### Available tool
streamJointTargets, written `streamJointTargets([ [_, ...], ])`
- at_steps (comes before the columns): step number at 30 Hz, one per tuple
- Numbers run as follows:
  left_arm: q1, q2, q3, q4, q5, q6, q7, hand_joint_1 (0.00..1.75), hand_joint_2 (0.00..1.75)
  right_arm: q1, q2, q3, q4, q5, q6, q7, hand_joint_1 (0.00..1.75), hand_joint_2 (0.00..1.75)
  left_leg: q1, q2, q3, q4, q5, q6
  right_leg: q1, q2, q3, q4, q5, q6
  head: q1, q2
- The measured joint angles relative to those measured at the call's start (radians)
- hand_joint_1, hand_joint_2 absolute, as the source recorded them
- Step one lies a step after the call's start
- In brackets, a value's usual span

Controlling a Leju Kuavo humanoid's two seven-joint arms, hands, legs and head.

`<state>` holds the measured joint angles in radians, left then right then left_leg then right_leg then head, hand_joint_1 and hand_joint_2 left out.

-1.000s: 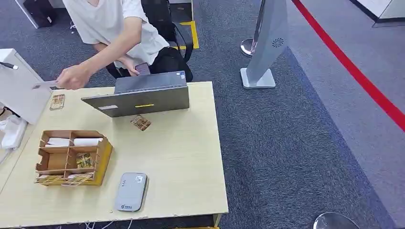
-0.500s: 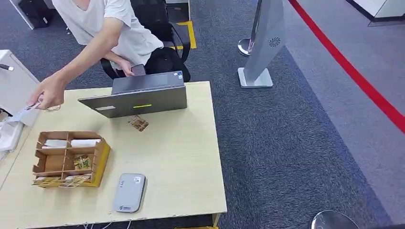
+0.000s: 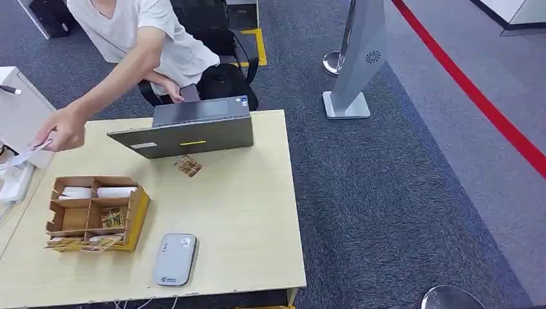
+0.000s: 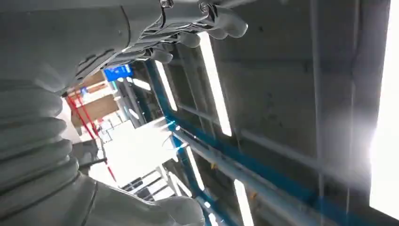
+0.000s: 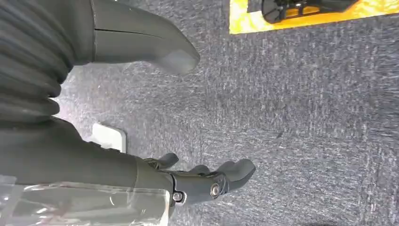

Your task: Pass the card to the sensor for recognition and then transmit it.

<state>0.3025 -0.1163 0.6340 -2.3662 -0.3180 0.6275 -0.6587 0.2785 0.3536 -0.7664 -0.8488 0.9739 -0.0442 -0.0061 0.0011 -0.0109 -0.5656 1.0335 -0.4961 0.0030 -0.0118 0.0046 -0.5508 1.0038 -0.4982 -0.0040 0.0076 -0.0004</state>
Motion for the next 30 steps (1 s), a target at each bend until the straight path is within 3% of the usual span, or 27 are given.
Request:
streamJointTargets([
  [7, -0.14, 0.17, -0.047, 0.247, -0.533, -0.026, 0.298, 0.0, 1.75, -0.026, 0.001, -0.037, 0.012, 0.097, 0.015, -0.023, 0.0, 1.75, 0.0, 0.0, 0.0, 0.0, 0.002, -0.003, 0.0, 0.0, 0.0, 0.001, 0.001, -0.001, -0.001, 0.0],
  [11, -0.197, 0.261, -0.092, 0.368, -0.686, -0.094, 0.445, 0.0, 1.75, -0.048, 0.001, -0.087, 0.026, 0.144, 0.015, -0.033, 0.0, 1.75, 0.0, 0.001, 0.0, 0.0, 0.003, -0.003, 0.0, 0.001, 0.0, 0.001, 0.002, -0.001, -0.001, 0.0],
  [14, -0.225, 0.323, -0.13, 0.451, -0.741, -0.13, 0.517, 0.0, 1.75, -0.064, 0.001, -0.125, 0.036, 0.167, 0.015, -0.034, 0.0, 1.75, 0.0, 0.001, 0.0, 0.0, 0.003, -0.003, 0.0, 0.001, 0.001, 0.001, 0.002, -0.001, 0.0, 0.0],
  [19, -0.25, 0.395, -0.162, 0.558, -0.777, -0.156, 0.574, 0.0, 1.75, -0.086, 0.002, -0.174, 0.05, 0.2, 0.018, -0.042, 0.0, 1.75, 0.0, 0.001, -0.001, 0.0, 0.002, -0.003, 0.0, 0.002, 0.0, 0.001, 0.002, -0.001, 0.0, 0.0],
  [23, -0.263, 0.428, -0.172, 0.608, -0.79, -0.163, 0.594, 0.0, 1.75, -0.099, 0.002, -0.207, 0.057, 0.222, 0.023, -0.051, 0.0, 1.75, 0.0, 0.001, -0.001, 0.0, 0.002, -0.003, 0.0, 0.002, 0.0, 0.001, 0.002, -0.001, 0.0, 0.0],
  [30, -0.267, 0.437, -0.175, 0.62, -0.791, -0.164, 0.599, 0.0, 1.75, -0.103, 0.002, -0.216, 0.059, 0.228, 0.024, -0.052, 0.0, 1.75, 0.0, 0.001, -0.001, 0.0, 0.002, -0.003, 0.0, 0.002, 0.0, 0.001, 0.002, -0.001, 0.0, 0.0],
])
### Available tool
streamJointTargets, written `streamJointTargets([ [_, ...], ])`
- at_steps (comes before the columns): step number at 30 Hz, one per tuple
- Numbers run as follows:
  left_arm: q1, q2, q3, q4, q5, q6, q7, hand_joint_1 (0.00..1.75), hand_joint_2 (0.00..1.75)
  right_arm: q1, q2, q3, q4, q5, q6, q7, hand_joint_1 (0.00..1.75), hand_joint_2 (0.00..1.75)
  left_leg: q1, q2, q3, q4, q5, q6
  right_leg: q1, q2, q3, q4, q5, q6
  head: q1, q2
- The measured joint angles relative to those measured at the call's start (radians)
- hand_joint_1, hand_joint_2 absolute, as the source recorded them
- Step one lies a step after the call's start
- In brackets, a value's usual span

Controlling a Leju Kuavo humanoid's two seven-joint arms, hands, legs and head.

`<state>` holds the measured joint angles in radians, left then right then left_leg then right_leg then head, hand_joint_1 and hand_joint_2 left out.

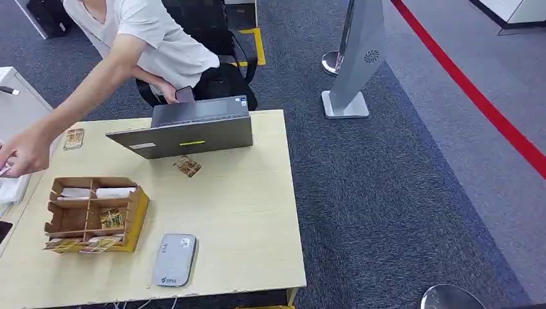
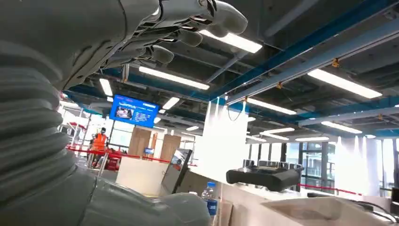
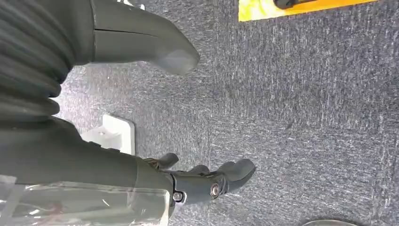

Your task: Pass the card to the sensor for recognition and then transmit it.

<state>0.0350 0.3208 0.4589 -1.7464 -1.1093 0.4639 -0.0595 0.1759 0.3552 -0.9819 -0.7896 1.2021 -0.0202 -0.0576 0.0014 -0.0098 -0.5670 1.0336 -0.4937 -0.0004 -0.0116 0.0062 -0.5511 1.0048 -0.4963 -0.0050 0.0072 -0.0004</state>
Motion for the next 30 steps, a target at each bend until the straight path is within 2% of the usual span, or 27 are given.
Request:
streamJointTargets([
  [5, -0.007, 0.018, -0.003, 0.028, -0.006, 0.0, 0.002, 0.0, 1.75, -0.006, 0.0, -0.02, 0.006, 0.006, 0.001, -0.003, 0.0, 1.75, 0.0, 0.0, 0.0, 0.0, 0.0, 0.0, 0.0, 0.0, 0.0, 0.0, 0.0, 0.0, 0.0, 0.0],
  [7, -0.036, 0.049, -0.022, 0.032, -0.053, -0.047, 0.029, 0.0, 1.75, -0.02, 0.0, -0.054, 0.012, 0.056, 0.005, -0.031, 0.0, 1.75, 0.0, 0.0, 0.0, 0.0, 0.0, 0.0, 0.0, 0.0, 0.0, 0.0, 0.0, 0.0, 0.0, 0.0],
  [16, -0.133, 0.092, -0.09, 0.032, -0.105, -0.133, 0.065, 0.0, 1.75, -0.039, 0.0, -0.097, 0.018, 0.086, 0.011, -0.041, 0.0, 1.75, 0.0, 0.0, 0.0, 0.0, 0.0, 0.0, 0.0, 0.0, 0.0, 0.0, 0.001, -0.001, 0.0, 0.0],
  [25, -0.179, 0.1, -0.203, 0.032, -0.15, -0.162, 0.087, 0.0, 1.75, -0.056, 0.0, -0.134, 0.03, 0.113, 0.011, -0.052, 0.0, 1.75, 0.0, 0.0, 0.0, 0.0, 0.0, 0.0, 0.0, 0.0, 0.0, 0.0, 0.001, -0.001, 0.0, 0.0],
  [30, -0.183, 0.102, -0.228, 0.032, -0.151, -0.162, 0.088, 0.0, 1.75, -0.06, 0.001, -0.141, 0.036, 0.113, 0.011, -0.052, 0.0, 1.75, 0.0, 0.0, 0.0, 0.0, 0.0, 0.0, 0.0, 0.0, 0.0, 0.0, 0.001, -0.001, 0.0, 0.0],
])
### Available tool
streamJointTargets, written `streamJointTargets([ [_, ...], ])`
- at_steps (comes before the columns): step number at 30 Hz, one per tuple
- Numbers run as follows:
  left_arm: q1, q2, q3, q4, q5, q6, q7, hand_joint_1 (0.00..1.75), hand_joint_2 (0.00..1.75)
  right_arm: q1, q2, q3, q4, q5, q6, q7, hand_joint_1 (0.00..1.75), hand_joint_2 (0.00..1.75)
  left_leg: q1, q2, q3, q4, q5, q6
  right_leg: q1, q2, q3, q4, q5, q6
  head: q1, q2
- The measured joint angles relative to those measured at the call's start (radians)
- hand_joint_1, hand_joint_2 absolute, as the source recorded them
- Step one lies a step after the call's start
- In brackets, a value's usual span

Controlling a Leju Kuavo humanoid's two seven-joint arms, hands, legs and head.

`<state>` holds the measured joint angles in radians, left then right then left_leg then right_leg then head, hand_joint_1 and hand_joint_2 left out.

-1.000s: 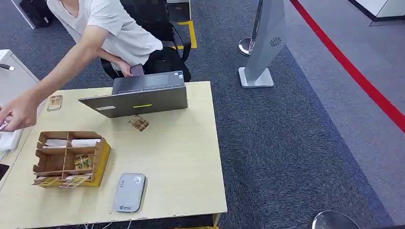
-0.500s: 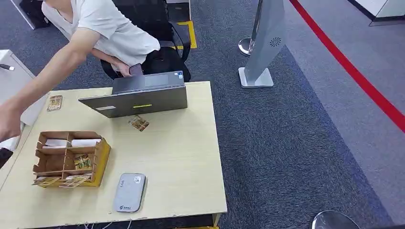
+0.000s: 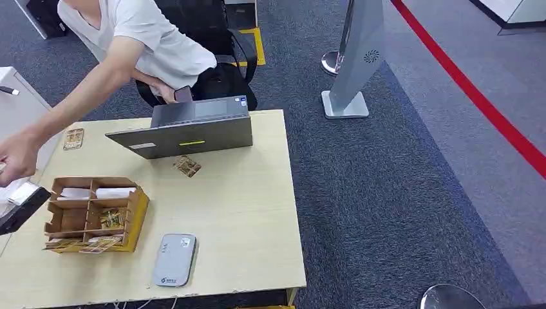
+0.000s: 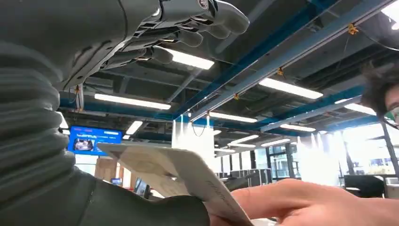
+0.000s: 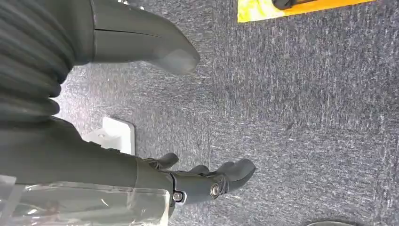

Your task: Pass the card to the sensor for recognition and then transmit it.

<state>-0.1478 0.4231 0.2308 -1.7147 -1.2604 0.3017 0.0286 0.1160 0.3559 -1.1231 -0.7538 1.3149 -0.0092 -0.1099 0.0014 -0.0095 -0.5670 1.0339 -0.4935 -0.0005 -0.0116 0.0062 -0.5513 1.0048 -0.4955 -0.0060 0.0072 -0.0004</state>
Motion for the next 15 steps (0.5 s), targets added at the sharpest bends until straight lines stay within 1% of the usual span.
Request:
streamJointTargets([
  [3, -0.002, 0.0, -0.006, 0.0, 0.0, 0.0, 0.0, 0.0, 1.75, -0.001, 0.0, -0.004, 0.003, 0.0, 0.0, 0.0, 0.0, 1.75, 0.0, 0.0, 0.0, 0.0, 0.0, 0.0, 0.0, 0.0, 0.0, 0.0, 0.0, 0.0, 0.0, 0.0],
  [4, -0.002, 0.0, -0.008, 0.0, -0.001, -0.003, 0.003, 1.31, 1.75, -0.001, 0.0, -0.005, 0.004, 0.0, -0.002, 0.0, 0.0, 1.75, 0.0, 0.0, 0.0, 0.0, 0.0, 0.0, 0.0, 0.001, 0.0, 0.0, 0.0, 0.0, 0.0, 0.0],
  [5, -0.002, 0.0, -0.013, 0.0, -0.002, -0.005, 0.007, 1.75, 1.75, -0.002, 0.0, -0.007, 0.005, 0.002, -0.004, -0.001, 0.0, 1.75, 0.0, 0.0, 0.0, 0.0, 0.0, 0.0, 0.0, 0.001, 0.0, 0.0, 0.0, 0.0, 0.0, 0.0],
  [15, 0.004, 0.019, -0.026, 0.0, 0.008, -0.008, 0.016, 1.75, 1.75, -0.006, 0.0, -0.023, 0.011, 0.019, -0.008, -0.011, 0.0, 1.75, 0.0, 0.0, 0.0, 0.0, 0.0, 0.0, 0.0, 0.0, 0.0, 0.0, 0.0, 0.0, 0.0, 0.0],
])
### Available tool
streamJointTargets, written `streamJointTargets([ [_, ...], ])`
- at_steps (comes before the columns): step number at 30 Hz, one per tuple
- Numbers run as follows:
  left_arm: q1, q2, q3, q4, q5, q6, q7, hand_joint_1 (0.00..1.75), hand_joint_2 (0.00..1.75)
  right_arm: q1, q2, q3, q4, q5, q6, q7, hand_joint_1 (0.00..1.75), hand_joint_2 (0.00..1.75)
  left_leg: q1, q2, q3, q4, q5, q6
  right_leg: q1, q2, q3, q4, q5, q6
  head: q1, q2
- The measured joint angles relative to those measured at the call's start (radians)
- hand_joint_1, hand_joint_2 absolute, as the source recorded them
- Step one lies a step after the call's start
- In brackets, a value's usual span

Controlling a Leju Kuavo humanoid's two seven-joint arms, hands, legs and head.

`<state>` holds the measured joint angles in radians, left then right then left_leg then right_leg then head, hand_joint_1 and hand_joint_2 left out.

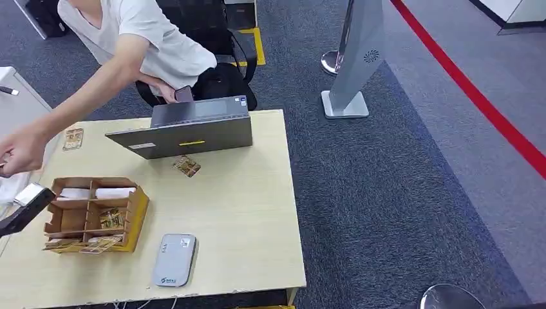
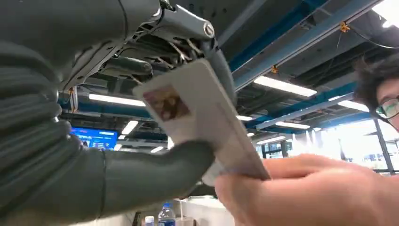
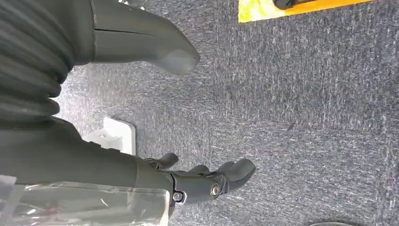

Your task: Pass the card to the sensor for recognition and then transmit it.

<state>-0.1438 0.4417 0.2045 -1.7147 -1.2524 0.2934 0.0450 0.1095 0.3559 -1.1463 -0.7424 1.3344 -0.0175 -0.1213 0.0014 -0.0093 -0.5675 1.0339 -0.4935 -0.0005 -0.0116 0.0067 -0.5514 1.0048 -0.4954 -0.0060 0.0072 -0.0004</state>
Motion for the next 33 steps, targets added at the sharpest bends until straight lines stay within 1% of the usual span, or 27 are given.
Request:
streamJointTargets([
  [22, 0.009, 0.009, -0.001, 0.0, 0.011, 0.0, 0.0, 1.75, 1.75, -0.004, 0.0, -0.014, 0.002, 0.018, 0.0, -0.005, 0.0, 1.75, 0.0, 0.0, 0.0, 0.0, 0.0, 0.0, 0.0, 0.0, 0.0, 0.0, 0.0, 0.0, 0.0, 0.0],
  [27, 0.01, 0.013, -0.002, 0.0, 0.034, -0.048, 0.006, 1.75, 1.75, -0.006, 0.0, -0.024, 0.005, 0.034, -0.002, -0.008, 0.0, 1.75, 0.0, 0.0, 0.0, 0.0, 0.0, 0.0, 0.0, 0.0, 0.0, 0.0, 0.0, 0.0, 0.0, 0.0],
  [33, 0.012, 0.013, -0.002, 0.0, 0.015, -0.05, 0.013, 1.75, 1.75, -0.01, 0.0, -0.029, 0.009, 0.035, -0.006, -0.008, 0.0, 1.75, 0.0, 0.0, 0.0, 0.0, 0.0, 0.0, 0.0, 0.0, 0.0, 0.0, 0.0, 0.0, 0.0, 0.0],
])
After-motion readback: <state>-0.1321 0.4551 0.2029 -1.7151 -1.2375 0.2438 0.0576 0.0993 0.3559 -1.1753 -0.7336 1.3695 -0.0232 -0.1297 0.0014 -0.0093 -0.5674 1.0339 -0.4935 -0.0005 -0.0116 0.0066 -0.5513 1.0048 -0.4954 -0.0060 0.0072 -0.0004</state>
